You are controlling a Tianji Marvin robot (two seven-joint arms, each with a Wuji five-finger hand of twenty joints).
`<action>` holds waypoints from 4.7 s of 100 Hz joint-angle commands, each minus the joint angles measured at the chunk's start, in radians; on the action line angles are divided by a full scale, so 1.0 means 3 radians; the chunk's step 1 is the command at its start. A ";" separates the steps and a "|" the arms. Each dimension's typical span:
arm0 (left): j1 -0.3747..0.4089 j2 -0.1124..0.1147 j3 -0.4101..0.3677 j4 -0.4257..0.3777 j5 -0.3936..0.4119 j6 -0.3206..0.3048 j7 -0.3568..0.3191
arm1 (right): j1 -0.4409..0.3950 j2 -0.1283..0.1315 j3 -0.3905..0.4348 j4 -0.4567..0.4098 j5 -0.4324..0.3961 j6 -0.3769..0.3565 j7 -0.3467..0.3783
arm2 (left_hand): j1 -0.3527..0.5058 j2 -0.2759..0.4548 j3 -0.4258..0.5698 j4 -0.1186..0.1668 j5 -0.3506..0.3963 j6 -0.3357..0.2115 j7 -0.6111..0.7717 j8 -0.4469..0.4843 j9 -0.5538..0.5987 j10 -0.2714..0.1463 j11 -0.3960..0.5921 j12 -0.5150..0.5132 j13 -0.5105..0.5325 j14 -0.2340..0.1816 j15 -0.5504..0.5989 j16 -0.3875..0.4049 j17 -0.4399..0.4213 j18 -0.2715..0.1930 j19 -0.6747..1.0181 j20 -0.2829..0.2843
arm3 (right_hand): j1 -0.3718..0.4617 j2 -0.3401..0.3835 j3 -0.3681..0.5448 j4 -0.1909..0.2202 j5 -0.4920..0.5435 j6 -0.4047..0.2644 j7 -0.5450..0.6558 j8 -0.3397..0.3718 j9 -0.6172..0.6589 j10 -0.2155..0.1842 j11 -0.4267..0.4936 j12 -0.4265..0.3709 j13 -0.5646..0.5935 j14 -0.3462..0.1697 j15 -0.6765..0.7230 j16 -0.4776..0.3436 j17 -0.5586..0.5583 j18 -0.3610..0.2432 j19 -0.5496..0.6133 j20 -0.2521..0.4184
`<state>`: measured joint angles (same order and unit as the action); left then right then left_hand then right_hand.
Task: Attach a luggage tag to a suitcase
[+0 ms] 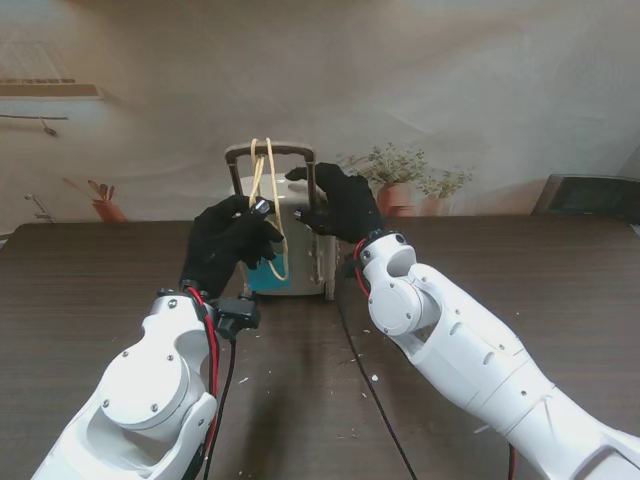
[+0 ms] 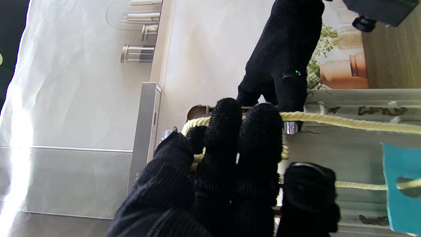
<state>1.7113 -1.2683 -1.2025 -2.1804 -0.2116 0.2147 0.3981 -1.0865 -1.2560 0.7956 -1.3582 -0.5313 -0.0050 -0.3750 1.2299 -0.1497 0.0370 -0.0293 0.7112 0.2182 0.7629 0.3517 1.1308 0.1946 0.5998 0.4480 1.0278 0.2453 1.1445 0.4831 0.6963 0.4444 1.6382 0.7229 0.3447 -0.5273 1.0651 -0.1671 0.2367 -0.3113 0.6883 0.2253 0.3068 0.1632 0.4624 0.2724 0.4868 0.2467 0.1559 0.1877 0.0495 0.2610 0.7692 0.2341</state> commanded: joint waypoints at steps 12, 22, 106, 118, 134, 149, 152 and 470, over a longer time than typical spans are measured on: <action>-0.0004 -0.0002 0.0012 -0.0024 -0.0004 0.0030 -0.0068 | 0.0047 -0.0023 -0.0044 0.0087 0.0016 -0.0009 0.0050 | 0.0201 0.0058 -0.0094 0.0046 -0.0002 -0.0002 0.0009 -0.0053 0.0018 0.0039 0.0034 0.0069 -0.0018 -0.0169 0.0056 -0.0016 0.0010 -0.0001 0.0079 0.0034 | 0.0053 -0.0068 0.0222 0.0087 0.0211 -0.0299 0.0096 0.0011 -0.0020 -0.0133 0.0078 -0.0022 -0.0008 -0.0042 -0.0050 -0.0050 0.0022 -0.0065 -0.0047 0.0075; 0.0003 -0.0001 0.0018 -0.0032 -0.0010 0.0041 -0.0072 | 0.0059 -0.0028 -0.0065 0.0125 0.0015 0.0005 0.0049 | 0.0203 0.0056 -0.0094 0.0046 0.0000 -0.0007 0.0011 -0.0051 0.0017 0.0042 0.0034 0.0069 -0.0018 -0.0169 0.0056 -0.0016 0.0010 -0.0001 0.0079 0.0034 | 0.0128 -0.0048 0.0238 0.0088 0.0407 -0.0334 0.0166 0.0048 0.0077 -0.0167 0.0115 -0.0009 0.0031 -0.0050 -0.0030 -0.0048 0.0048 -0.0067 -0.0036 0.0084; 0.0371 -0.0004 -0.0019 -0.0074 0.0168 0.0376 -0.0044 | 0.0057 -0.0036 -0.0135 0.0165 0.0032 0.0102 0.0097 | 0.0204 0.0080 -0.0042 0.0034 -0.0210 -0.0133 0.0505 0.0471 -0.0071 -0.0023 0.0402 0.0253 -0.0004 -0.0249 0.0168 0.0017 0.0047 -0.0102 0.0137 0.0005 | 0.0267 0.0062 0.0175 0.0095 0.0970 -0.0104 0.0117 0.0141 0.0448 -0.0168 0.0127 0.0017 0.0171 -0.0128 0.0175 -0.0016 0.0137 -0.0106 0.0110 0.0086; 0.0408 -0.0006 -0.0019 -0.0054 0.0205 0.0480 -0.0056 | 0.0051 -0.0031 -0.0129 0.0152 0.0036 0.0113 0.0113 | 0.0204 0.0072 -0.0029 0.0037 -0.0214 -0.0118 0.0502 0.0480 -0.0072 -0.0017 0.0418 0.0258 0.0002 -0.0253 0.0173 0.0016 0.0058 -0.0107 0.0146 0.0003 | 0.0274 0.0066 0.0171 0.0096 0.0976 -0.0088 0.0107 0.0145 0.0470 -0.0157 0.0119 0.0017 0.0179 -0.0133 0.0177 -0.0020 0.0158 -0.0122 0.0130 0.0079; 0.0446 0.0022 -0.0037 -0.0024 0.0356 0.0711 -0.0200 | 0.0040 -0.0027 -0.0121 0.0143 0.0031 0.0125 0.0116 | 0.0204 0.0064 -0.0012 0.0038 -0.0204 -0.0098 0.0490 0.0480 -0.0074 -0.0001 0.0426 0.0258 0.0013 -0.0263 0.0172 0.0011 0.0073 -0.0128 0.0162 -0.0001 | 0.0285 0.0071 0.0168 0.0097 0.1006 -0.0064 0.0099 0.0149 0.0501 -0.0146 0.0107 0.0014 0.0190 -0.0145 0.0179 -0.0023 0.0157 -0.0125 0.0149 0.0066; 0.0437 0.0072 -0.0045 0.0033 0.0595 0.0950 -0.0415 | 0.0030 -0.0025 -0.0115 0.0134 0.0040 0.0131 0.0125 | 0.0204 0.0050 0.0005 0.0040 -0.0195 -0.0084 0.0482 0.0487 -0.0067 0.0006 0.0441 0.0262 0.0047 -0.0285 0.0164 -0.0002 0.0102 -0.0162 0.0194 -0.0008 | 0.0286 0.0075 0.0164 0.0097 0.1019 -0.0046 0.0089 0.0151 0.0522 -0.0144 0.0098 0.0013 0.0196 -0.0148 0.0181 -0.0024 0.0155 -0.0131 0.0160 0.0051; 0.0425 0.0083 -0.0045 0.0048 0.0647 0.1010 -0.0465 | 0.0029 -0.0024 -0.0114 0.0133 0.0041 0.0130 0.0129 | 0.0204 0.0046 0.0008 0.0040 -0.0190 -0.0078 0.0480 0.0488 -0.0066 0.0017 0.0443 0.0262 0.0052 -0.0280 0.0165 -0.0003 0.0113 -0.0167 0.0203 -0.0009 | 0.0287 0.0075 0.0164 0.0097 0.1024 -0.0031 0.0089 0.0152 0.0527 -0.0141 0.0097 0.0013 0.0198 -0.0153 0.0181 -0.0025 0.0156 -0.0132 0.0162 0.0048; 0.0350 0.0508 -0.0355 0.0810 0.3525 0.0145 -0.0926 | -0.0138 0.0023 0.0108 0.0028 0.0006 -0.0043 0.0035 | -0.1693 0.0209 -0.0112 0.0163 -0.1076 -0.0232 -0.1674 -0.0522 -0.1906 0.0080 -0.0586 -0.0036 -0.1873 -0.0051 -0.1160 0.0047 -0.1668 -0.0074 -0.1495 -0.0230 | -0.0158 0.0011 -0.0047 0.0038 0.0285 0.0561 -0.0185 0.0005 0.0374 -0.0093 0.0012 -0.0003 0.0059 -0.0220 0.0105 -0.0060 0.0056 -0.0253 0.0232 -0.0184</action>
<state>1.8146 -1.1135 -1.3068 -1.9100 0.8458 0.2650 0.1340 -1.1154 -1.2640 0.8248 -1.3580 -0.5261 -0.0130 -0.3775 0.7288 -0.1146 0.0264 -0.0012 0.3609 0.1373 0.2614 0.2112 0.5626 0.2026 0.4401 0.4591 0.4879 0.2217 0.8126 0.5013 0.2132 0.3566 1.2004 0.6670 0.3325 -0.5368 1.0778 -0.1674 0.3753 -0.2128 0.6215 0.2134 0.3937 0.1146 0.3999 0.2612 0.5256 0.2101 0.1898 0.1776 0.0876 0.2271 0.8526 0.2022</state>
